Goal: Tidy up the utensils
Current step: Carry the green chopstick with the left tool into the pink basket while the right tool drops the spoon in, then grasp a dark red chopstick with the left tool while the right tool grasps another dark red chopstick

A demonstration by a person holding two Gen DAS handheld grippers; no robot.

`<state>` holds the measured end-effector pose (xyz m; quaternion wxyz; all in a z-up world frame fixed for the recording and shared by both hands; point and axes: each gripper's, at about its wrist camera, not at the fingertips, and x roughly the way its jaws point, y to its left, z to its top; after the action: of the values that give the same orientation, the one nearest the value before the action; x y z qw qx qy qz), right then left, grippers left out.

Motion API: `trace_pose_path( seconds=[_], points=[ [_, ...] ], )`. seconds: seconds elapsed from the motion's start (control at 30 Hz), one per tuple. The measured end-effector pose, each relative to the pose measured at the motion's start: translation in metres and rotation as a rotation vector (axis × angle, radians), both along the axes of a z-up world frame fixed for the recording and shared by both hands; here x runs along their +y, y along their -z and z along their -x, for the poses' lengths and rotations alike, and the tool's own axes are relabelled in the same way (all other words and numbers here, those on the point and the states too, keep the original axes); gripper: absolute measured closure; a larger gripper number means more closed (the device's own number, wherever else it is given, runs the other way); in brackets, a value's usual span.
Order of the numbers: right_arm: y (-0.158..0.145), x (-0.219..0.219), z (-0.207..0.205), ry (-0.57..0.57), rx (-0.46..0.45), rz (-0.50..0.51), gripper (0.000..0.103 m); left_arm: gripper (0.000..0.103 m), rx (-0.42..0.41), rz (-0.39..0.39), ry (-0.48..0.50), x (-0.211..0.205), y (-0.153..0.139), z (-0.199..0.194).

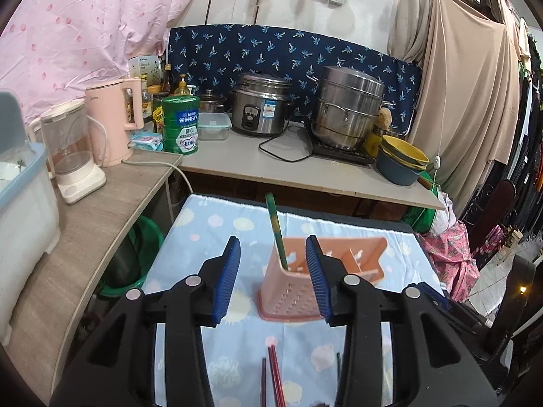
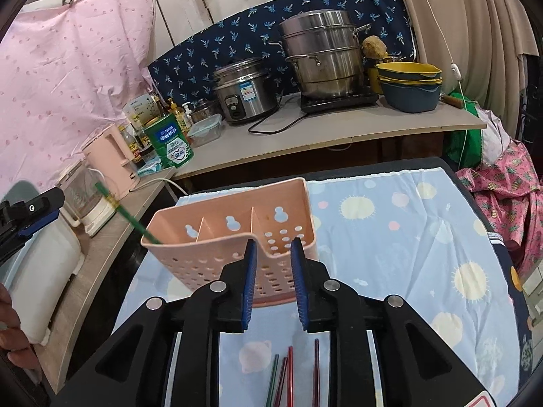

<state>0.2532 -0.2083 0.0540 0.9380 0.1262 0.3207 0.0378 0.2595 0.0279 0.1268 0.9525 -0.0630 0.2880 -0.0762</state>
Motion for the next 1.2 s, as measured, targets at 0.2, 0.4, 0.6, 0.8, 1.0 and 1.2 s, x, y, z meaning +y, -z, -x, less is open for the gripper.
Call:
trace_pose_path(
  seconds=[0.2,0.4,0.6,0.8,1.0,1.2],
  points=[
    [0.003,0.009,0.045,0.013,0.021,0.067,0.078,0.065,0.046,0.000,0.011,0.002,0.023,0.039],
    [0.019,0.011,0.089,0.024,0.055,0.093,0.077,0.065,0.113,-0.008,0.039,0.000,0.057,0.075],
    [0.042,0.011,0.126,0.031,0.101,0.095,0.077,0.065,0.191,-0.007,0.047,0.001,0.092,0.107],
    [0.078,0.007,0.158,0.047,0.179,0.088,0.077,0.065,0.264,-0.027,0.047,0.006,0.131,0.138],
    [0.113,0.002,0.183,0.065,0.253,0.080,0.077,0.065,0.325,-0.039,0.047,0.013,0.162,0.158],
    [0.132,0.003,0.194,0.067,0.288,0.081,0.077,0.064,0.359,-0.062,0.065,0.007,0.182,0.171]
  ],
)
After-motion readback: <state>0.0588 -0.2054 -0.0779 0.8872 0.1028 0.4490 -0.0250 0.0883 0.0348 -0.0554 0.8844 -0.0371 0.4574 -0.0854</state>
